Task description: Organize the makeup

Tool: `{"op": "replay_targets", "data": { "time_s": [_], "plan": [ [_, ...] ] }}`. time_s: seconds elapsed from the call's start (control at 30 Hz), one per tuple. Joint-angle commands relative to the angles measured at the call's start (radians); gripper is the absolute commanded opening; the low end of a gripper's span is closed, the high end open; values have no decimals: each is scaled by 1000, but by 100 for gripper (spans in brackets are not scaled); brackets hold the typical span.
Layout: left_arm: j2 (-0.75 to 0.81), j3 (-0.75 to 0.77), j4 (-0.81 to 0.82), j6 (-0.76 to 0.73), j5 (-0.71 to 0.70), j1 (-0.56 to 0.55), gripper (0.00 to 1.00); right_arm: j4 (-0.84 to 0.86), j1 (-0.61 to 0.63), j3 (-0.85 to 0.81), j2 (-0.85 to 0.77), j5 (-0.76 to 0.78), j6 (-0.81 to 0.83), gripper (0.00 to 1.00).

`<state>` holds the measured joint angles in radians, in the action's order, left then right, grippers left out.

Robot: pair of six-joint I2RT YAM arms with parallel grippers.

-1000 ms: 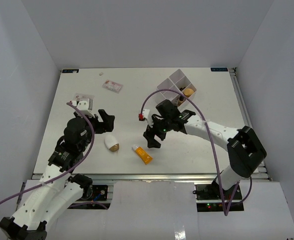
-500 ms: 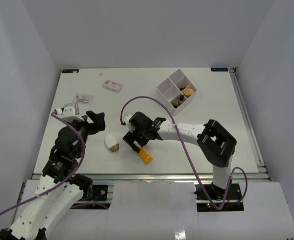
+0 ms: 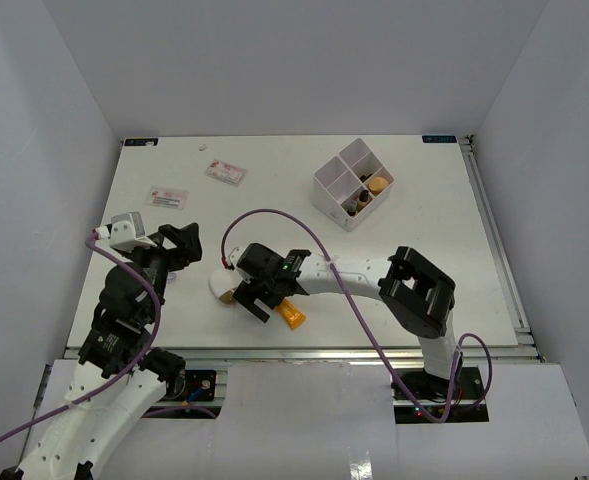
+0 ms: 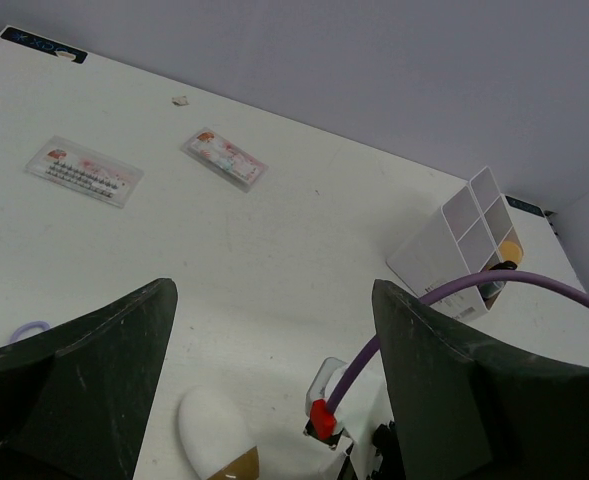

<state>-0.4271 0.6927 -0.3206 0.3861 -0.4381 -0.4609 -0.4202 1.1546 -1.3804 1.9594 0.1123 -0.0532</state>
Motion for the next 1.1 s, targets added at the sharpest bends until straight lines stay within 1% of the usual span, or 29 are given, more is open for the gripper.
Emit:
{"op": "replay_targets", "data": {
  "time_s": [0.0,0.17,0.23,0.3,0.43,0.53,0.57,0.73,0.77,0.83,0.9,1.0,1.07],
  "plan": [
    [7,-15,15,4,-14,1,89,-20,-3,-12,18,47,-6,95],
    [6,-15,14,4,-11,1,89,-20,-5,-15,38,66,1,99],
    [8,-14,15,4,-11,1,89,-20,-7,-19,44,55,8,93],
    [10,-15,15,4,-11,1,89,-21,-9,-15,48,45,16,84],
    [10,-15,17,4,-10,1,89,-20,-24,-7,37,20,25,76],
    [11,-15,15,3,-10,1,89,-20,-40,-1,28,2,30,67],
    [11,-16,17,2,-8,1,89,-20,-52,3,24,-2,33,61],
    [10,-16,18,0,-5,1,89,-22,-85,3,13,-33,46,45],
    [10,-16,19,0,-5,1,89,-22,-92,5,10,-35,47,38],
    [10,-17,19,0,-4,1,89,-22,-99,9,4,-49,64,31],
    [7,-16,18,0,-4,1,89,-22,-107,11,-11,-57,99,20],
    [8,-16,18,0,-2,1,89,-31,-138,3,-45,-58,146,9],
    [8,-19,20,0,1,1,89,-36,-174,-8,-74,-67,176,8]
  ]
}}
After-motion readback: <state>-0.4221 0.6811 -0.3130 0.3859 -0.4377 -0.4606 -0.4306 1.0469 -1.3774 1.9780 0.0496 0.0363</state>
